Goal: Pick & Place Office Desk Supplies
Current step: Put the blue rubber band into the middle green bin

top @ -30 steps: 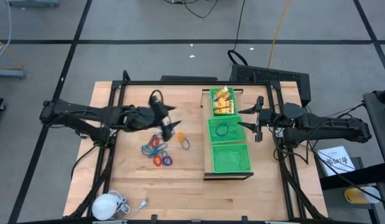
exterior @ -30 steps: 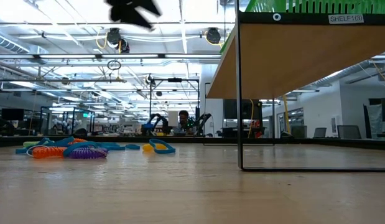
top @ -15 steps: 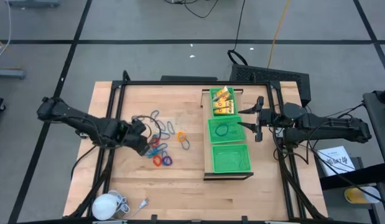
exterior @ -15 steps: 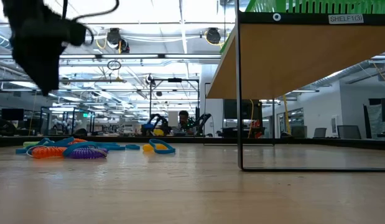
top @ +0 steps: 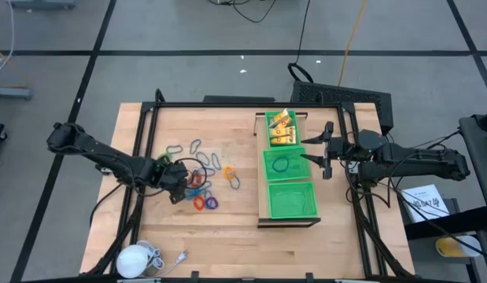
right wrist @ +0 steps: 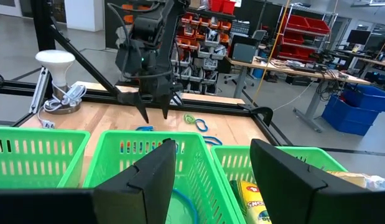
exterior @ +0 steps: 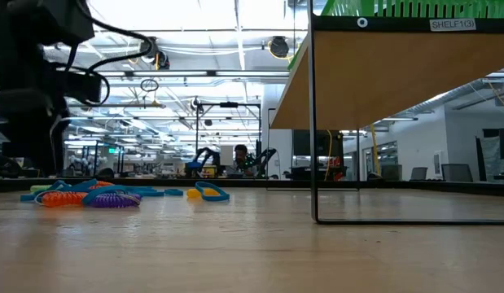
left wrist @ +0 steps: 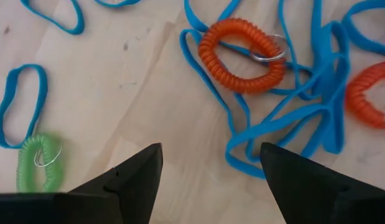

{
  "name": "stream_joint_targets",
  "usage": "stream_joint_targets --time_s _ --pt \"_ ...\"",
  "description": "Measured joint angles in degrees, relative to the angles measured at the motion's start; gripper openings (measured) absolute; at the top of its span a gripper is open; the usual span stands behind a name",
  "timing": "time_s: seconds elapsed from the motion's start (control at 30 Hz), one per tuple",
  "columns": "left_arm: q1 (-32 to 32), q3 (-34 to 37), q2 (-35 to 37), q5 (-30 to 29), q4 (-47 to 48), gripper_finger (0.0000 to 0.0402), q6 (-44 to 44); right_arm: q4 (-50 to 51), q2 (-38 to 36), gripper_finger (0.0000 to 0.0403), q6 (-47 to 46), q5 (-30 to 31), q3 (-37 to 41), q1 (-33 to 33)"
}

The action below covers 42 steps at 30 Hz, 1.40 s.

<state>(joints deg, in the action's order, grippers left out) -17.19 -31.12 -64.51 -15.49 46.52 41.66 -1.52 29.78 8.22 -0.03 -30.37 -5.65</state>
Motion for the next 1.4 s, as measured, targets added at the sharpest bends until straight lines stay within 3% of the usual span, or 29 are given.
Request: stream_joint_targets --time_s 0.7,0.87,1.27,1.4 --pt "0.0 7.76 0.04 -1.33 -12.42 0.0205 -3.81 -0.87 0.02 0.0196 0.01 0.0 0.81 0.02" --pt "0.0 7.85 0.02 -1.18 -12.54 0.0162 -3.92 -0.87 0.02 0.0196 0.01 0.0 0.81 0.02" --pt "0.0 7.58 0.02 -1.03 -12.06 0.0015 -3.95 -0.87 0.02 0.0196 0.01 0.0 0.81 0.02" --pt "0.0 6.5 0.17 -1.05 -12.02 0.0013 -4.03 -0.86 0.02 0.0196 0.01 0.0 0.81 0.02"
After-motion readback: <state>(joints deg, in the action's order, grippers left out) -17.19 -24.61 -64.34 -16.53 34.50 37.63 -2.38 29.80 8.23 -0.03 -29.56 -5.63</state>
